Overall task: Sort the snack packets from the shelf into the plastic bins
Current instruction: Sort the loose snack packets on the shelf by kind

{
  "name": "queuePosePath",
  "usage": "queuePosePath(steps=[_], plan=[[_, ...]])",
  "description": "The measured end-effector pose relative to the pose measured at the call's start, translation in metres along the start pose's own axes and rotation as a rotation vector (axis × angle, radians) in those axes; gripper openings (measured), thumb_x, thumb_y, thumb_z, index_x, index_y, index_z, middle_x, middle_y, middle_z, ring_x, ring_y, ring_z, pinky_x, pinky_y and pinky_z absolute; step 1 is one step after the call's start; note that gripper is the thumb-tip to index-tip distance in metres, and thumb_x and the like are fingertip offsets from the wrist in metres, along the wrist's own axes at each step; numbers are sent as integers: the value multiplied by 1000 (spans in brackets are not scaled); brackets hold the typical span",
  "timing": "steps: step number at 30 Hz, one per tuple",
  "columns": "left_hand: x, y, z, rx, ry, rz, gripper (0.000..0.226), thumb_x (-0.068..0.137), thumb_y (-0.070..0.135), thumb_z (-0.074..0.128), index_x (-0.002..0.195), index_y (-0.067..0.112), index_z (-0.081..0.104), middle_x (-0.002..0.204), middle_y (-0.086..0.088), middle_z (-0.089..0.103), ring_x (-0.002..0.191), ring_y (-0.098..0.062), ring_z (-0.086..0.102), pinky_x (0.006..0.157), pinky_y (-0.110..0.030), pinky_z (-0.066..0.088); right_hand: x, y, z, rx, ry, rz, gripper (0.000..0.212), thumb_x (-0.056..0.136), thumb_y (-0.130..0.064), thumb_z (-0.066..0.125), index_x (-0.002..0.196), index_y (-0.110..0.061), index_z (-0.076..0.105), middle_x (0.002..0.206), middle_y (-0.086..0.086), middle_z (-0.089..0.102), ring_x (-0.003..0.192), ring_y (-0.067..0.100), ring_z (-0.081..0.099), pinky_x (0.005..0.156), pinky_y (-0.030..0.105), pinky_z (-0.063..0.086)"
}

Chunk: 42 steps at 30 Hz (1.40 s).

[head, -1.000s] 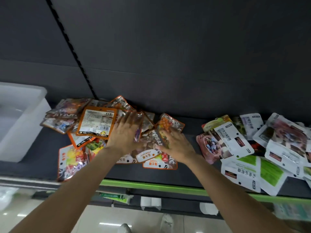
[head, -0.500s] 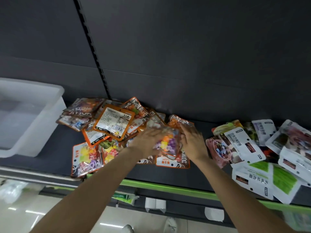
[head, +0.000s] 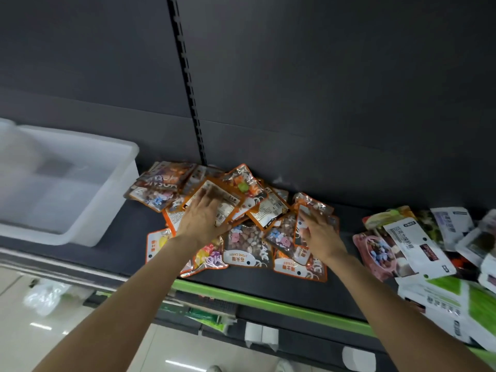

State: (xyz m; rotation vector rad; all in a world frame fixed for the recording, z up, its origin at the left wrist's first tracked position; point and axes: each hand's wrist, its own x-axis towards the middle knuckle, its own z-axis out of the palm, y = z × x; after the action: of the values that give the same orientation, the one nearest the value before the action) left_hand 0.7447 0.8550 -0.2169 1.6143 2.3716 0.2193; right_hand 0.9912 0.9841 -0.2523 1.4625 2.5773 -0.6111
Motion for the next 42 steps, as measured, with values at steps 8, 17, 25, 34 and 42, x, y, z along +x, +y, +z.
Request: queuePosePath(steps=[8, 17, 25, 34, 42], plan=[[15, 45, 18, 39, -76, 341, 83, 81, 61, 57, 148, 22, 26, 159, -1, -9, 146, -18, -11, 117, -40, -7, -2, -47, -8, 358, 222, -170, 50, 102, -29, 33, 150, -29, 18, 158, 1, 15, 146, 20, 12, 117, 34, 15], [5, -30, -1, 115, -55, 100, 65, 94, 46, 46, 149, 28, 16, 156, 0, 20, 145, -22, 12, 118, -38, 12, 18, -54, -4, -215, -18, 9, 58, 96, -60, 15, 145, -45, -12, 157, -7, -17, 145, 20, -15, 115, 52, -3], [42, -13, -15, 347, 18, 79, 61, 93, 49, 47, 147, 36, 21, 152, 1, 29, 141, -22, 21, 112, -43, 20, 24, -63, -17, -106, -125, 119, 78, 90, -70, 17, 151, -29, -7, 159, -1, -13, 146, 22, -12, 117, 51, -1], [50, -21, -45, 82, 144, -46, 35, 99, 41, 37, 132, 38, 49, 132, -3, 55, 133, -24, 35, 109, -43, 23, 22, -60, -20, -142, -161, 88, 82, 92, -65, 30, 150, -27, -13, 158, 0, -20, 146, 21, -14, 116, 49, 2], [42, 31, -55, -12, 194, -41, 31, 101, 34, 37, 121, 22, 57, 106, -9, 64, 111, -28, 57, 95, -41, 46, 18, -44, -33, 621, 41, 161, 56, 98, -41, 43, 149, -30, 22, 153, -3, 29, 140, 25, 30, 110, 38, 28]])
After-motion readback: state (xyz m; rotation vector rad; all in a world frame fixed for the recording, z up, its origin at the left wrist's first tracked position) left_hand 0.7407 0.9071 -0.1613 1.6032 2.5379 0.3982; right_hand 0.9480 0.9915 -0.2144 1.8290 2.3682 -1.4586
